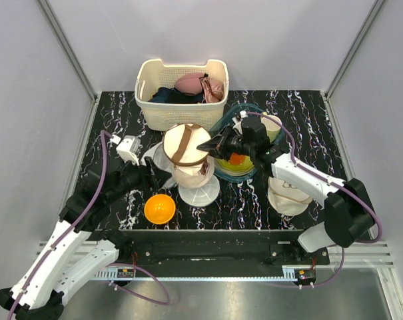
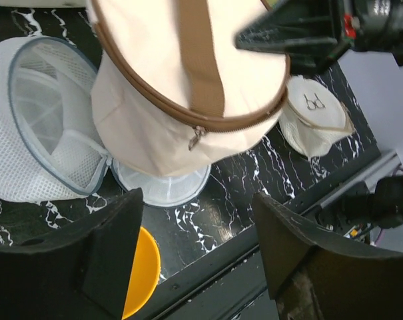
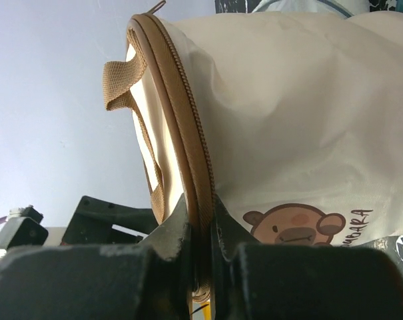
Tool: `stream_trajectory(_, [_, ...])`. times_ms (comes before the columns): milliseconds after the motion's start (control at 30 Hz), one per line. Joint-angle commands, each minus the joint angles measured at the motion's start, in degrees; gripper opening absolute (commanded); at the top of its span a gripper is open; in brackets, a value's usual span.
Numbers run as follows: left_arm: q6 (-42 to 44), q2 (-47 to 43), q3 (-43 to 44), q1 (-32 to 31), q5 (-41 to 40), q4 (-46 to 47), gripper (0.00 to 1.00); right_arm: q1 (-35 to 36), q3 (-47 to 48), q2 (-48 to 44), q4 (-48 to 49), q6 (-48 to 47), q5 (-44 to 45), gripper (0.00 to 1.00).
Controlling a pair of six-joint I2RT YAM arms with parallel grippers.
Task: Unzip the laundry bag and remove the bra
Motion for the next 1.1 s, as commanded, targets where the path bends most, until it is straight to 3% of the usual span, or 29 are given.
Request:
stream_trajectory(0, [4.44, -0.74, -2.16, -0.26, 8.56, 3.42, 0.67, -0.60, 3.28, 0.67, 5.40, 1.91, -3.99, 0.00])
stream_trajectory(133, [5.40, 1.62, -2.25, -2.10, 9.28, 5.89, 0.55, -0.69, 3.73, 1.20, 6.02, 2.44, -4.61, 0.00])
stream_trajectory(467, [6.37, 7.16, 0.03, -5.09, -0.55, 9.40, 0.46, -0.68, 3.73, 1.20, 7.33, 3.49, -4.79, 0.00])
stream_trajectory(667, [6.28, 7.26, 0.91, -5.09, -5.31, 9.23, 0.45, -0.68, 3.29, 1.12, 7.42, 3.49, -4.96, 0.00])
stream_trajectory(933, [5.58, 8.05, 1.35, -5.01, -4.09, 11.86, 0.46, -0.69, 2.50, 1.20, 9.09, 3.84, -5.49, 0.00])
stream_trajectory(1067, [5.40, 9.71, 2.23, -5.01, -3.20, 12.74, 0.31, -0.69, 1.79, 1.20, 9.97, 4.46, -5.75, 0.00])
